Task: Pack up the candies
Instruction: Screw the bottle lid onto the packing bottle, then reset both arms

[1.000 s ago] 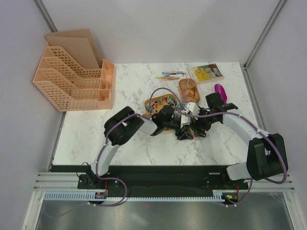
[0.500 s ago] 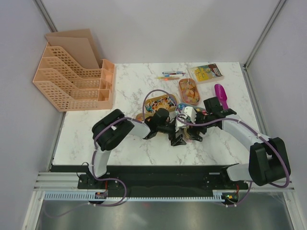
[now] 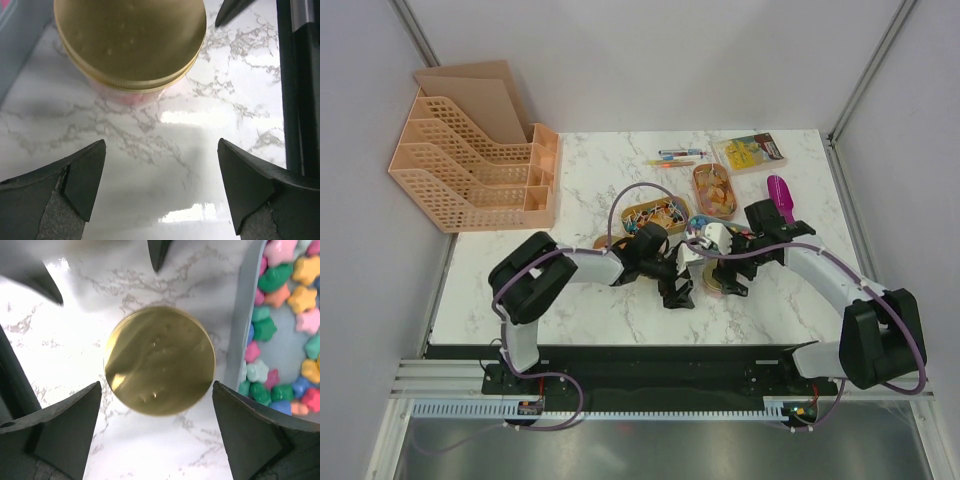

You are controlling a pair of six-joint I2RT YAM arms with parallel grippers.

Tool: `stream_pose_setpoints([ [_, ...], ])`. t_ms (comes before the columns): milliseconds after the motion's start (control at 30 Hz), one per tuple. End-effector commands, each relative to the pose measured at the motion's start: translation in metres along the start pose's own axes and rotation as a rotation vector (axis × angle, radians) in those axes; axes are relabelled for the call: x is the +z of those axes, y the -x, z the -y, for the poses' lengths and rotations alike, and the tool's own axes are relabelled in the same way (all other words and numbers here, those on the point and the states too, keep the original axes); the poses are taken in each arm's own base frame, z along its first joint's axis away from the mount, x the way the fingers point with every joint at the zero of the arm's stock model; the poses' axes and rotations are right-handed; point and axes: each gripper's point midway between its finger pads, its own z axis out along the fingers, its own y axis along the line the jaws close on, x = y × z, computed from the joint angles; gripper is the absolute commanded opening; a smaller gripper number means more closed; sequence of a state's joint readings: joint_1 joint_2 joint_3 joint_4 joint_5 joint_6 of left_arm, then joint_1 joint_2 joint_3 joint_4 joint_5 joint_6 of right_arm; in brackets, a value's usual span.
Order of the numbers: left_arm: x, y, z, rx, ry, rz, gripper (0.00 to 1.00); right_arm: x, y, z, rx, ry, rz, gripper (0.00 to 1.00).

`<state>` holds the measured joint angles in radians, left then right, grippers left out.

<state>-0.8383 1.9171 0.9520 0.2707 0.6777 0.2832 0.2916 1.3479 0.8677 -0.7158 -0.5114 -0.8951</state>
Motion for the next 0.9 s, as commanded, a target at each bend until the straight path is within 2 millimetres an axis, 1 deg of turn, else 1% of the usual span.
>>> stream_pose_setpoints([
  [0,-0.035,-0.054,0.014,-0.267,0.035,-0.243,1.00,-0.026,0.007,0.006,0.010,-0.052,-0.034,0.98],
  [33,-0.039,-0.046,0.012,-0.260,0.043,-0.233,1.00,-0.035,0.016,0.012,0.023,-0.090,-0.010,0.98],
  [67,-0.044,-0.026,0.002,-0.241,0.065,-0.194,1.00,-0.046,0.030,0.022,0.021,-0.131,0.024,0.98],
  [100,-0.052,-0.010,0.000,-0.224,0.075,-0.175,1.00,-0.056,0.037,0.033,0.034,-0.184,0.050,0.98],
  [133,-0.059,0.014,-0.011,-0.186,0.098,-0.136,1.00,-0.064,0.044,0.041,0.112,-0.228,0.077,0.98],
  [167,-0.064,0.028,-0.015,-0.160,0.108,-0.115,1.00,-0.074,0.052,0.053,0.135,-0.284,0.104,0.98],
  [200,-0.068,0.039,-0.018,-0.144,0.115,-0.103,1.00,-0.082,0.056,0.069,0.178,-0.344,0.129,0.98],
  [233,-0.076,0.068,-0.026,-0.076,0.130,-0.050,1.00,-0.088,0.053,0.080,0.221,-0.400,0.123,0.98],
  [267,-0.080,0.081,-0.029,-0.045,0.136,-0.030,1.00,-0.094,0.051,0.092,0.321,-0.446,0.135,0.98],
  [300,-0.083,0.094,-0.032,-0.017,0.141,-0.011,1.00,-0.099,0.052,0.105,0.362,-0.493,0.154,0.98],
  [333,-0.089,0.117,-0.040,0.023,0.160,0.020,1.00,-0.104,0.045,0.116,0.418,-0.549,0.138,0.98],
  [367,-0.092,0.127,-0.045,0.034,0.172,0.033,1.00,-0.109,0.046,0.124,0.498,-0.581,0.159,0.98],
  [400,-0.095,0.135,-0.050,0.042,0.187,0.044,1.00,-0.109,0.036,0.135,0.565,-0.598,0.144,0.98],
  [433,-0.105,0.150,-0.061,0.044,0.222,0.065,1.00,-0.117,0.034,0.145,0.616,-0.633,0.153,0.98],
  [467,-0.111,0.156,-0.068,0.037,0.252,0.072,1.00,-0.118,0.029,0.150,0.687,-0.646,0.161,0.98],
  [500,-0.119,0.157,-0.083,0.020,0.327,0.065,1.00,-0.122,0.014,0.161,0.757,-0.673,0.151,0.98],
  [533,-0.135,0.161,-0.098,-0.022,0.386,0.083,1.00,-0.128,0.010,0.168,0.792,-0.698,0.158,0.98],
  [567,-0.146,0.162,-0.108,-0.049,0.430,0.094,1.00,-0.135,-0.002,0.175,0.844,-0.731,0.160,0.98],
  [600,-0.162,0.158,-0.125,-0.093,0.525,0.097,1.00,-0.144,-0.017,0.186,0.931,-0.781,0.175,0.98],
  [633,-0.185,0.147,-0.145,-0.207,0.622,0.118,1.00,-0.151,-0.025,0.193,0.973,-0.829,0.177,0.98],
  [667,-0.204,0.145,-0.157,-0.251,0.702,0.138,1.00,-0.163,-0.039,0.201,1.025,-0.925,0.151,0.98],
  [700,-0.227,0.134,-0.174,-0.306,0.822,0.136,1.00,-0.168,-0.050,0.208,1.089,-0.991,0.144,0.98],
  [733,-0.253,0.117,-0.188,-0.388,0.914,0.145,1.00,-0.175,-0.057,0.211,1.113,-1.049,0.130,0.98],
  [767,-0.271,0.111,-0.195,-0.403,0.982,0.145,1.00,-0.188,-0.067,0.216,1.125,-1.151,0.109,0.98],
  [800,-0.292,0.100,-0.201,-0.418,1.075,0.135,1.00,-0.196,-0.072,0.217,1.143,-1.206,0.102,0.98],
  [833,-0.313,0.090,-0.207,-0.438,1.156,0.132,1.00,-0.198,-0.078,0.216,1.156,-1.241,0.088,0.98],
  [867,-0.324,0.084,-0.210,-0.441,1.207,0.123,1.00,-0.202,-0.080,0.216,1.161,-1.269,0.085,0.98],
])
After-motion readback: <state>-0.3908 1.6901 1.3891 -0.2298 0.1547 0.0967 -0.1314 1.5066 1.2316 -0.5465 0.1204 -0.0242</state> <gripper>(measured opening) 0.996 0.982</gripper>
